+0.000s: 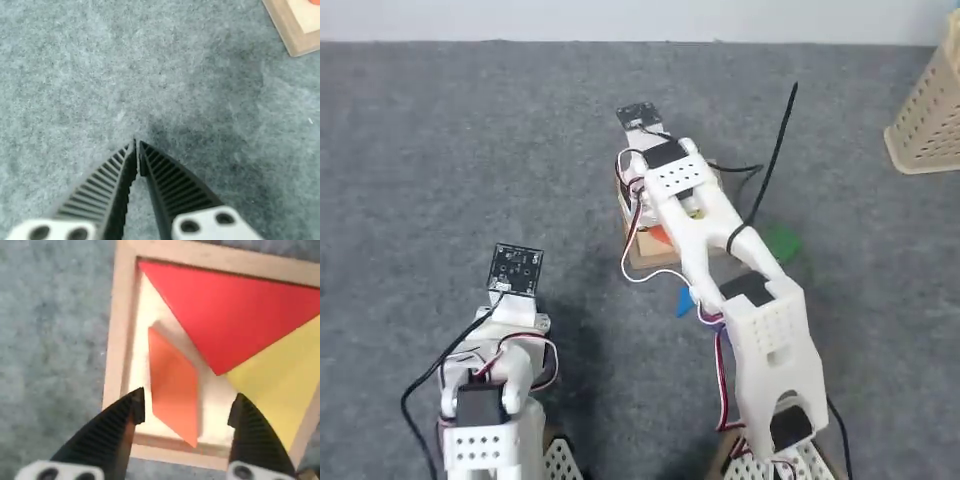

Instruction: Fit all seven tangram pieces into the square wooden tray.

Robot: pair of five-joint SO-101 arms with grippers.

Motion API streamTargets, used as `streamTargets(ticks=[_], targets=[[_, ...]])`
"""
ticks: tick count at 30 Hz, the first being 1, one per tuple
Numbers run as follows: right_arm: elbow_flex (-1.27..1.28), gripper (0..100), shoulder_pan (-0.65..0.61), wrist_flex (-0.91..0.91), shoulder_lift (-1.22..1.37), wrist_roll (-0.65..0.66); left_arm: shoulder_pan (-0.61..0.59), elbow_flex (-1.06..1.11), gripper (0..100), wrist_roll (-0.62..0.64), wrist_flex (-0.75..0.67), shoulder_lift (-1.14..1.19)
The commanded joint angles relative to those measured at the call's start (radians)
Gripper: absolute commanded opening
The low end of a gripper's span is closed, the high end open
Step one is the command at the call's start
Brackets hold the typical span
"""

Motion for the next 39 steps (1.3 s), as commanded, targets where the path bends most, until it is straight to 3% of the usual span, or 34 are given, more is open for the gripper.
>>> streamTargets(ticks=[1, 5, 7, 9, 16, 18, 25, 39], targets=[[-0.054, 20.6, 0.001, 0.035, -0.113, 0.023, -0.005, -0.008, 1, -0.009, 0.005, 0.000], [-0.041, 0.0, 0.048, 0.050, -0.203, 0.144, -0.005, -0.008, 1, -0.009, 0.005, 0.000], [0.023, 3.3, 0.077, 0.041, -0.237, 0.189, -0.005, -0.008, 1, -0.009, 0.005, 0.000], [0.112, 0.2, 0.096, -0.022, -0.263, 0.196, -0.005, -0.008, 1, -0.009, 0.005, 0.000], [0.595, 0.6, 0.088, -0.472, -0.387, 0.269, -0.005, -0.008, 1, -0.009, 0.005, 0.000], [0.654, 0.6, 0.074, -0.521, -0.400, 0.272, -0.005, -0.008, 1, -0.009, 0.005, 0.000], [0.614, 0.6, 0.015, -0.501, -0.321, 0.273, -0.005, -0.008, 1, -0.009, 0.005, 0.000], [0.239, 0.6, 0.005, -0.323, -0.079, 0.270, -0.005, -0.008, 1, -0.009, 0.005, 0.000]])
